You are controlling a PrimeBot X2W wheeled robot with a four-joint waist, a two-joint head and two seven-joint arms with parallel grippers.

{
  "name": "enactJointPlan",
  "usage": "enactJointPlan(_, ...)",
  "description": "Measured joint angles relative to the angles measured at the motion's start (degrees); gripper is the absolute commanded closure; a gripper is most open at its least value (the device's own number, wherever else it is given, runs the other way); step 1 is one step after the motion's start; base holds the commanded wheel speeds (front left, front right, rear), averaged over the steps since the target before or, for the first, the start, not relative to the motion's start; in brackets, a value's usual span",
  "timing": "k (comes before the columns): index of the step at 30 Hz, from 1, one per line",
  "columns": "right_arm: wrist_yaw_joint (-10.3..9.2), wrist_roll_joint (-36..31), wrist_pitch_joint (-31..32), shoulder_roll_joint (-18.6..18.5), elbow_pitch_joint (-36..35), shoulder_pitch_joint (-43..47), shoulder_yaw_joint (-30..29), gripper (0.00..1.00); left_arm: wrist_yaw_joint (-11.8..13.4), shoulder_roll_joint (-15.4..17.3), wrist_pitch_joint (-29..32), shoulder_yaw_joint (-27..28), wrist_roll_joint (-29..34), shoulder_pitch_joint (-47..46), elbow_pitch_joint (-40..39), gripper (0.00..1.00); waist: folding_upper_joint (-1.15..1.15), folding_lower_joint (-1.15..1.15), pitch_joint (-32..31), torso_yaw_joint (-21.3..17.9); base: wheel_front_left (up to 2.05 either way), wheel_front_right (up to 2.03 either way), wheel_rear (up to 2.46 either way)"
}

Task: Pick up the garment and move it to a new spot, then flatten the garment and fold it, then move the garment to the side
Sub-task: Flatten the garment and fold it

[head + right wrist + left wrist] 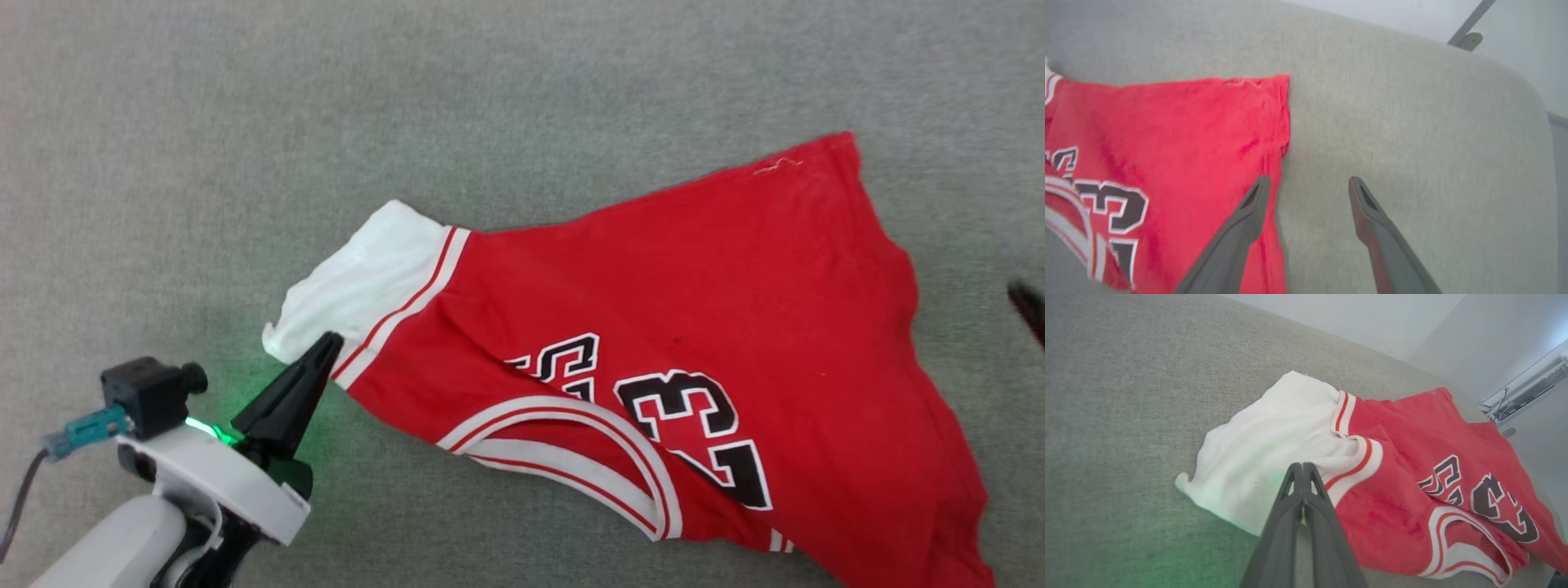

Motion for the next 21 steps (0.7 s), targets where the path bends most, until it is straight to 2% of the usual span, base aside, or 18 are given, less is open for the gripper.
enactJointPlan(10, 0.00, -7.5, -5.1, -0.4, 24.8, -23.2, 10.9, 0.00, -0.7, -2.3, 0.0, -1.8, 0.5, -4.5, 1.7, 1.00, 0.00, 0.00, 5.2, 3.1, 0.00, 0.00, 0.00)
enactJointPlan(15, 0.00, -8.6, -5.8, -0.3, 34.6, -27.9, 16.3, 0.00, -1.0, -3.2, 0.0, -3.0, 0.6, -6.4, 2.2, 1.00, 0.00, 0.00, 7.0, 5.0, 0.00, 0.00, 0.00)
enactJointPlan(19, -0.01, -7.9, -4.8, -1.5, 38.1, -29.4, 19.8, 0.00, -1.1, -3.5, 0.0, -3.8, 0.2, -7.5, 2.4, 1.00, 0.00, 0.00, 7.5, 6.2, 0.00, 0.00, 0.00)
enactJointPlan(20, -0.01, -7.4, -4.8, -1.7, 38.4, -29.8, 20.1, 0.43, -1.1, -3.5, 0.0, -3.8, 0.0, -7.6, 2.4, 1.00, 0.00, 0.00, 7.5, 6.3, 0.00, 0.00, 0.00)
enactJointPlan(21, -0.01, -6.8, -5.1, -1.8, 38.9, -29.8, 20.2, 0.63, -1.1, -3.5, 0.0, -3.8, -0.1, -7.6, 2.5, 1.00, 0.00, 0.00, 7.5, 6.4, 0.00, 0.00, 0.00)
